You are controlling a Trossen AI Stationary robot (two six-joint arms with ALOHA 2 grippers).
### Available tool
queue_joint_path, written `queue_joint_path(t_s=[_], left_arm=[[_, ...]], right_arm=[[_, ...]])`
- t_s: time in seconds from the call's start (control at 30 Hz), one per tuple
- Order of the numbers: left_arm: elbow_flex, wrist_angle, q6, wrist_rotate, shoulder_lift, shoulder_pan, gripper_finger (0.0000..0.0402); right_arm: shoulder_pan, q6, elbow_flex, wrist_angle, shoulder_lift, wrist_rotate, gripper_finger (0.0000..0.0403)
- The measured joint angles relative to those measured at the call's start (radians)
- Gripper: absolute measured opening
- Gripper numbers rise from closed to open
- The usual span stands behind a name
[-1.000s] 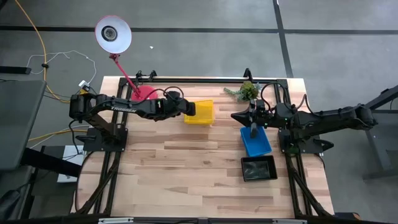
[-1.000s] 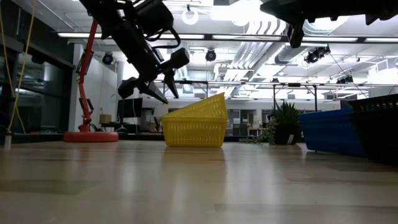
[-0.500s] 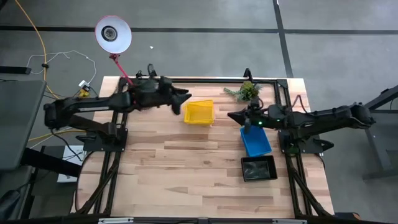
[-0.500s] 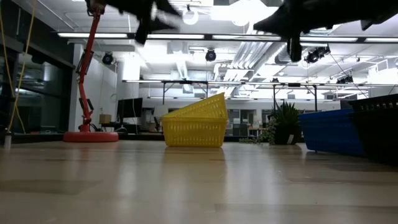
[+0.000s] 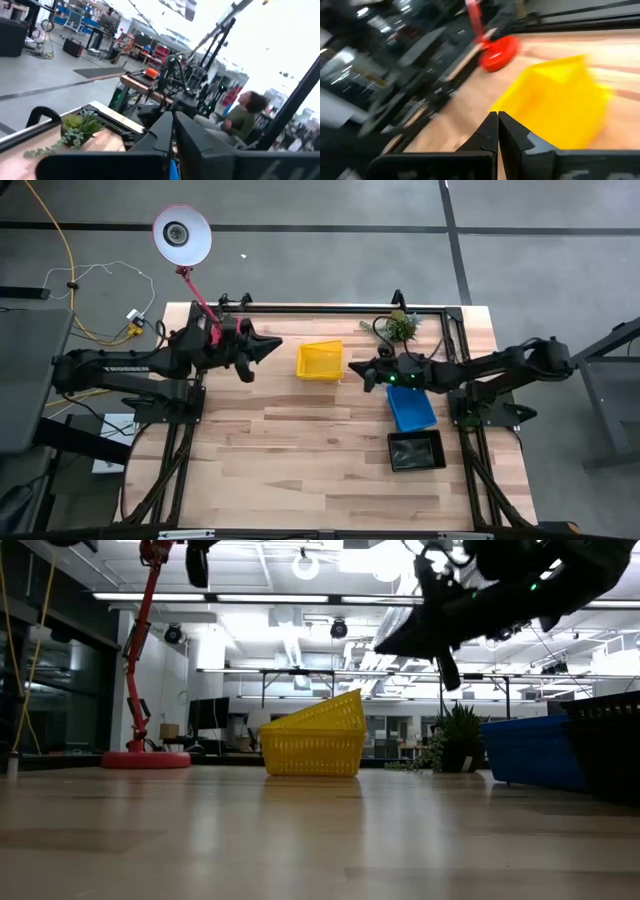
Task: Stack baskets by color
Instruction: Stack the left yellow bin on the top stacked yellow bin, then return to Home Position
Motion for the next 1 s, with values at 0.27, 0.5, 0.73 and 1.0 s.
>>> queue_joint_path(t_s=[0.27, 0.5, 0.73, 1.0], left_arm=[[-0.075, 0.109, -0.043, -0.028, -0.029, -0.03, 0.0001], [-0.075, 0.108, -0.042, -0.043, -0.029, -0.029, 0.0001], [-0.075, 0.105, -0.043, -0.047, -0.029, -0.029, 0.0], [-0.075, 0.1, -0.042, -0.051, -0.028, -0.029, 0.0]], right_arm=[[-0.079, 0.079, 0.061, -0.097, 0.109, 0.047, 0.0], [-0.106, -0.053, 0.319, -0.542, 0.237, 0.016, 0.0], [-0.13, -0.087, 0.382, -0.575, 0.308, -0.006, 0.0], [-0.134, -0.156, 0.381, -0.582, 0.247, 0.027, 0.0]])
